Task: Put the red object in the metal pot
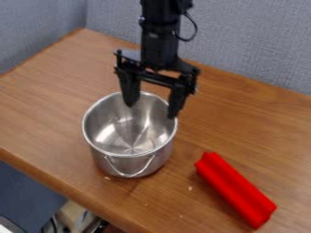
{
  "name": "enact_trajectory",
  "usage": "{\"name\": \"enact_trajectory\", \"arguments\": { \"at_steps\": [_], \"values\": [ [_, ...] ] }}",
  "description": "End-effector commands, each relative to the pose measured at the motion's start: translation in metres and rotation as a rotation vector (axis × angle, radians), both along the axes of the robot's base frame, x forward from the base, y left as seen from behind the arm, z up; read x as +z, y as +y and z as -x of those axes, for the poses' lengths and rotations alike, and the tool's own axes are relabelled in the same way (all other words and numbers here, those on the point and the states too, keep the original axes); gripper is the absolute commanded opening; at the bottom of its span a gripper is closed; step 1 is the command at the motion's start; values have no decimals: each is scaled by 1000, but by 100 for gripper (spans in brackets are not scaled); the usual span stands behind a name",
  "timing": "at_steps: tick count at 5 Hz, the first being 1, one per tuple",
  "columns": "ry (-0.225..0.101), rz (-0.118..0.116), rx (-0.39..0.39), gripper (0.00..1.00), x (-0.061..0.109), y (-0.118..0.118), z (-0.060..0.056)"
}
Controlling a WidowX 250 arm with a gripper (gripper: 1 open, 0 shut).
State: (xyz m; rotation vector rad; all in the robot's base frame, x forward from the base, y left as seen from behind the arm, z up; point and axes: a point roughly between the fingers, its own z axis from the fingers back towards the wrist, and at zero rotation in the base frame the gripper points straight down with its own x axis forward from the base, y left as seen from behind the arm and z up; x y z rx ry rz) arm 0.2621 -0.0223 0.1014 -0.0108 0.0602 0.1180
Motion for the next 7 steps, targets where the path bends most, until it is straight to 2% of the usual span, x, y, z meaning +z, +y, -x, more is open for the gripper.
{"name": "enact_trajectory", "arguments": {
  "at_steps": [1, 2, 3, 4, 5, 6, 7],
  "values": [
    [-86, 21, 19, 100, 11, -27, 5],
    [-102, 17, 98, 100, 5, -49, 5],
    [-120, 1, 269, 100, 6, -79, 18],
    [-160, -2, 454, 100, 6, -107, 27],
    [-194, 12, 603, 100, -3, -119, 26],
    [-192, -1, 716, 100, -10, -123, 32],
    [-185, 11, 749, 100, -18, -123, 36]
  ]
}}
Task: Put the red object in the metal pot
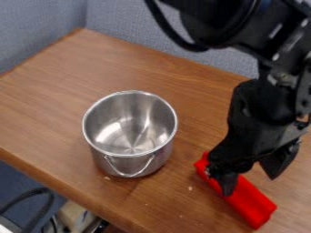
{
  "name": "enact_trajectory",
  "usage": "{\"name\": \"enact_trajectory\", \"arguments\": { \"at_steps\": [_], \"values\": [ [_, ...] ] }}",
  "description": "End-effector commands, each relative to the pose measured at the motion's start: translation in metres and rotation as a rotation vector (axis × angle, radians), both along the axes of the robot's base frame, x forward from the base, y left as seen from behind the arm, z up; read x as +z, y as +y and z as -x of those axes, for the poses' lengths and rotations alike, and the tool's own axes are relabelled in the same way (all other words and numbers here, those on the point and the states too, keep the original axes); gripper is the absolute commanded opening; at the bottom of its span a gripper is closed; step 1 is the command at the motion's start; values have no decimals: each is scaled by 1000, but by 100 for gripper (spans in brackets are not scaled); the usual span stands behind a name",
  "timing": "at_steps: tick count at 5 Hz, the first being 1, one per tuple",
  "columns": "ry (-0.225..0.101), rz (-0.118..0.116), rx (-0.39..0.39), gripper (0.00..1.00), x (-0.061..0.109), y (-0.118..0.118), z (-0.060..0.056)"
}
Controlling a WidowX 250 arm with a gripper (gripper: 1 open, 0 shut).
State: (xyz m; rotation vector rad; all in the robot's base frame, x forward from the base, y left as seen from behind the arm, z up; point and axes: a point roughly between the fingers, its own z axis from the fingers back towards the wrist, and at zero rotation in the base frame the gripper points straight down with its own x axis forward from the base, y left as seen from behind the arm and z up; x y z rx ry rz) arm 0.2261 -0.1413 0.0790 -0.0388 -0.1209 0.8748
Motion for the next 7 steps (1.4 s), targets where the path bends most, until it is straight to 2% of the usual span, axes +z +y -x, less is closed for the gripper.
{"name": "enact_trajectory", "arguments": {
  "at_steps": [1, 2, 4, 5, 7],
  "values": [
    [-11, 8, 34, 100, -7, -3, 5],
    [-8, 26, 78, 100, -11, 0, 7],
    [5, 51, 120, 100, 0, 7, 11],
    [8, 62, 104, 100, 0, 6, 9],
    [6, 69, 54, 100, -2, 1, 5]
  ]
}}
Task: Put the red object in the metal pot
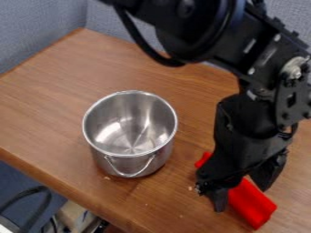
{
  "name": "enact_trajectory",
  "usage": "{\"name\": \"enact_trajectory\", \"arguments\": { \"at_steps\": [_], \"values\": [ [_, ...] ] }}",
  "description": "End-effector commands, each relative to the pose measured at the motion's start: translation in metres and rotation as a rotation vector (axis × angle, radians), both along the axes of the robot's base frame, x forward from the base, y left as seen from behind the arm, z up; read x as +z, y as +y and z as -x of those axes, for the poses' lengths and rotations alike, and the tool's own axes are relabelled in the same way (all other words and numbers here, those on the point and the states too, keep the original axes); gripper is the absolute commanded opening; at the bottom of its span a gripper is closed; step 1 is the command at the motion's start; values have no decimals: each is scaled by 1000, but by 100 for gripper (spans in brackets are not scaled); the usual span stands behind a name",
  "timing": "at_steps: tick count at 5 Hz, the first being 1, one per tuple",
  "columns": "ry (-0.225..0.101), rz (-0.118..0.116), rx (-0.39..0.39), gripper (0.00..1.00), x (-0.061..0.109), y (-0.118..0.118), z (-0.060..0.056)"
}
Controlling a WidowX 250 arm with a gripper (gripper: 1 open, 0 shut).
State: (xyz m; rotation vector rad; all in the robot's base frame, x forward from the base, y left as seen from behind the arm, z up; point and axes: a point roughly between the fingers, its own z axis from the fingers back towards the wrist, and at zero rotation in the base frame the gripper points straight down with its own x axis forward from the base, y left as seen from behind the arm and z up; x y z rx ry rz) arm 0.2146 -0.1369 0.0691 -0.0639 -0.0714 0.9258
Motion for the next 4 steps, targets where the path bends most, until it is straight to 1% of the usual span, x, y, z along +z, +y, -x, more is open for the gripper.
{"name": "enact_trajectory", "arguments": {
  "at_steps": [1, 2, 4],
  "values": [
    [-32, 28, -14, 100, 9, -3, -14],
    [-41, 38, -28, 100, 12, 1, -24],
    [-31, 20, -25, 100, 2, 0, -43]
  ]
}}
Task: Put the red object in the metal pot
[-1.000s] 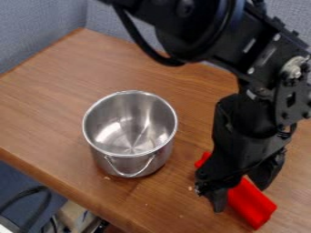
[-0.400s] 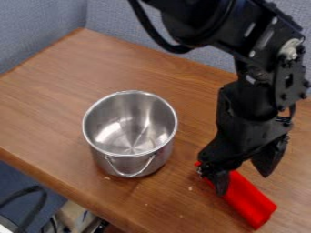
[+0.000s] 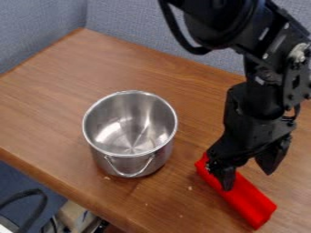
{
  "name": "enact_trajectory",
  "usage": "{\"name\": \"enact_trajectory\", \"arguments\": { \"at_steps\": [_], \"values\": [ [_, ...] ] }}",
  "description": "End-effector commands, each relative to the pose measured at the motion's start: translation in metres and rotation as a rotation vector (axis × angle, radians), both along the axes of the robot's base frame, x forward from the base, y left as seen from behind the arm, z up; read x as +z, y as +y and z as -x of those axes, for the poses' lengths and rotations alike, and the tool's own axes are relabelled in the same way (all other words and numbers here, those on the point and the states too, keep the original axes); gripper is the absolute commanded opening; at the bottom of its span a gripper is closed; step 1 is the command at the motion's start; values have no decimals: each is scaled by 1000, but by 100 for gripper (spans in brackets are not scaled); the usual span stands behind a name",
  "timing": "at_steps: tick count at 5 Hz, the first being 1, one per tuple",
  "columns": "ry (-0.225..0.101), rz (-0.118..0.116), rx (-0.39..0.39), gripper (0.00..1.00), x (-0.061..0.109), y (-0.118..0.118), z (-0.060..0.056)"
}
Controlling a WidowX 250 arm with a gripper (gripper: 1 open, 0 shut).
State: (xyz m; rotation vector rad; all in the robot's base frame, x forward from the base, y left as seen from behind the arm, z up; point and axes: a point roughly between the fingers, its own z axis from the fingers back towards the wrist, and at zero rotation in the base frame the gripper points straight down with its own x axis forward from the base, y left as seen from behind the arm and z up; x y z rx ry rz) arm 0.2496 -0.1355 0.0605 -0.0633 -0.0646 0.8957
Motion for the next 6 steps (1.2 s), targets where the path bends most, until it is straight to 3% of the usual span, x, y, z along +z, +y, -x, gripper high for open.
{"name": "enact_trajectory", "arguments": {
  "at_steps": [1, 2, 4, 5, 6],
  "values": [
    [-31, 2, -59, 100, 2, 5, -8],
    [-27, -14, -123, 100, -7, 12, -8],
    [-22, -15, -154, 100, -15, 10, -10],
    [-21, -8, -168, 0, -18, 11, -10],
    [-9, -15, -252, 0, -3, 9, -18]
  ]
}}
